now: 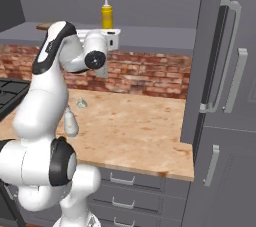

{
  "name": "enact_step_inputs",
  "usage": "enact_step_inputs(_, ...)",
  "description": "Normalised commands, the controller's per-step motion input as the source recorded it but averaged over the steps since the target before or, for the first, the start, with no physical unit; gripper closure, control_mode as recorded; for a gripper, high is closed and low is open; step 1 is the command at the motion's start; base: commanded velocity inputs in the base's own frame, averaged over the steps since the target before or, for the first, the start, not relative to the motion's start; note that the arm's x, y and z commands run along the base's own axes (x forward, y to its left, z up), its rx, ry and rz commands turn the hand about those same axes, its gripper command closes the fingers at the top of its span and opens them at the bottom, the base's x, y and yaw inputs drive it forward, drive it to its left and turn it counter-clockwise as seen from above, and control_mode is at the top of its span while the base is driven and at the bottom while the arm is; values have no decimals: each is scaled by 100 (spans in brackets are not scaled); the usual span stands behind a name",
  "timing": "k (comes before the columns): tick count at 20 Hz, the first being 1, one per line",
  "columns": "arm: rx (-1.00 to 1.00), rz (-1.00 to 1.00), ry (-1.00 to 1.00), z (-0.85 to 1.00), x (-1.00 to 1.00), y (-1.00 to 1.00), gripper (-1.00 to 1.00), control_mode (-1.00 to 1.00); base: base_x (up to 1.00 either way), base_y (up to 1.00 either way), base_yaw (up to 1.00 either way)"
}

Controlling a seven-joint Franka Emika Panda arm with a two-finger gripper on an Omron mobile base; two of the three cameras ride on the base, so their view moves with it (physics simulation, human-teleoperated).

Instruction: Pick the mustard and oil and vinegar bottle from the counter and place them in the cabinet.

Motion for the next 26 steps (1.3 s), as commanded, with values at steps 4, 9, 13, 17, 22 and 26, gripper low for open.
enact_step_inputs(4, -1, -1, 1, -22, -60, 0, -100, -100, 0, 0, 0)
enact_step_inputs(9, -5, 0, 7, -37, -49, 0, -100, -100, 0, 0, 0)
enact_step_inputs(13, -8, 0, 12, -43, -37, 0, -100, -100, 0, 0, 0)
enact_step_inputs(17, -9, 0, 18, -51, -23, 0, -100, -100, 0, 0, 0)
enact_step_inputs(22, -5, 0, 26, -44, -8, 0, -100, -100, 0, 0, 0)
enact_step_inputs(26, 0, 0, 32, -47, 0, 0, -100, -100, 0, 0, 0)
